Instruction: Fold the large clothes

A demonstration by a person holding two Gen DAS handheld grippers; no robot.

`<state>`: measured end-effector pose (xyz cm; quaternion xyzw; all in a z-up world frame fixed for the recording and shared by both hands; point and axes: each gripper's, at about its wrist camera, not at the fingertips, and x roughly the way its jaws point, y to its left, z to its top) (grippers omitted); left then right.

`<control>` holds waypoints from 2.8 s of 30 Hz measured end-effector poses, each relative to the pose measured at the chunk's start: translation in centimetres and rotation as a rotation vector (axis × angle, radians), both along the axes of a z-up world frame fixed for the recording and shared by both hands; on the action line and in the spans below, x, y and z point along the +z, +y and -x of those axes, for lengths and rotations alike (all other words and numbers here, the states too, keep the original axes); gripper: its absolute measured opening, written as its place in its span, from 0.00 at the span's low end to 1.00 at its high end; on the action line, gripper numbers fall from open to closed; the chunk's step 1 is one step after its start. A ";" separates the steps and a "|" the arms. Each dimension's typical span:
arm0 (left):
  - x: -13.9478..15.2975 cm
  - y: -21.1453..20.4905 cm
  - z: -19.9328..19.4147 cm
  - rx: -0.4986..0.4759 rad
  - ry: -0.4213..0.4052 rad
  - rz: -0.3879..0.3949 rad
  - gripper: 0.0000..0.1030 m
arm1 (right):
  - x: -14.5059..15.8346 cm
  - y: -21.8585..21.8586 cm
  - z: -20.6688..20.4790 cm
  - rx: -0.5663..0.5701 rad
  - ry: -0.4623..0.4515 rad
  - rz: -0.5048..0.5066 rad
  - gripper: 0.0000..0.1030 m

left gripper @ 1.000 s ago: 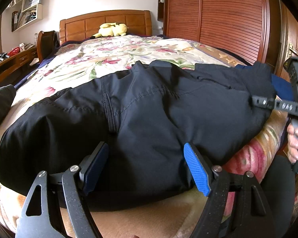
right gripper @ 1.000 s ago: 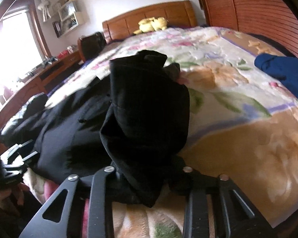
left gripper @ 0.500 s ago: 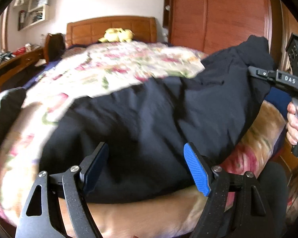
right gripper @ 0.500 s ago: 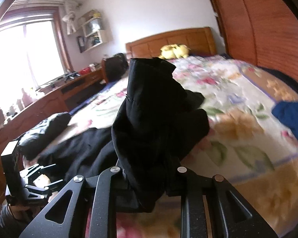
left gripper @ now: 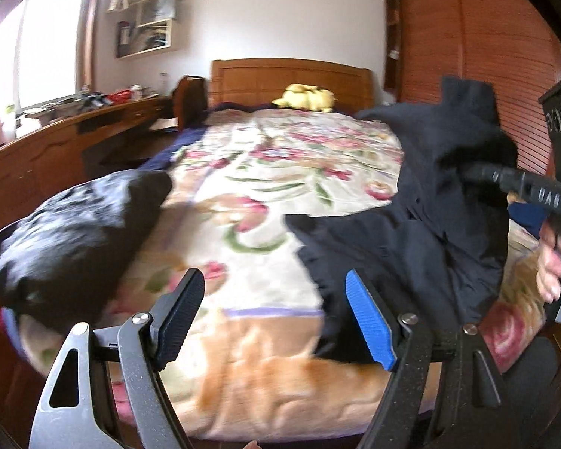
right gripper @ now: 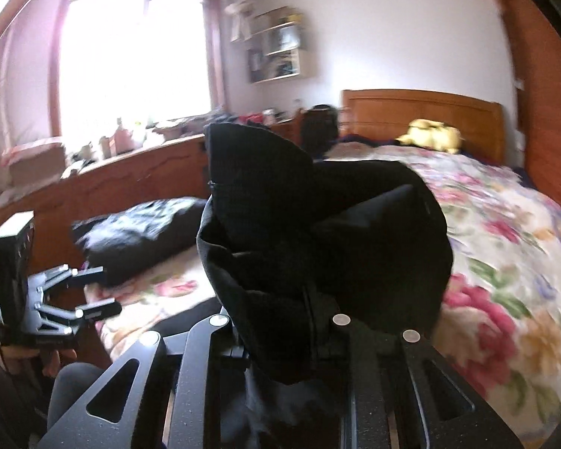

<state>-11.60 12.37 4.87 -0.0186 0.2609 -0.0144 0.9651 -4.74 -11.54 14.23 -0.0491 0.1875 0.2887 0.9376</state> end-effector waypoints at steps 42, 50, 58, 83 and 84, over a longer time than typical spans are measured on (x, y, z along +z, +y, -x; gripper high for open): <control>-1.0 -5.5 -6.0 -0.165 0.130 -0.048 0.77 | -3.5 -2.2 -4.5 -0.185 0.104 0.089 0.69; -5.8 -4.3 -4.5 -0.132 0.210 0.003 0.77 | -4.8 -2.5 -7.1 -0.196 0.145 0.127 0.77; -6.8 -4.0 -3.9 -0.140 0.212 0.042 0.77 | -7.0 -3.2 -12.3 -0.224 0.253 0.132 0.80; -6.9 -3.9 -2.4 -0.207 0.197 0.164 0.45 | -10.1 -2.7 -17.7 -0.082 0.483 0.004 0.47; -6.8 -3.8 -2.4 -0.206 0.193 0.167 0.38 | -9.9 -2.6 -17.5 -0.084 0.468 0.013 0.39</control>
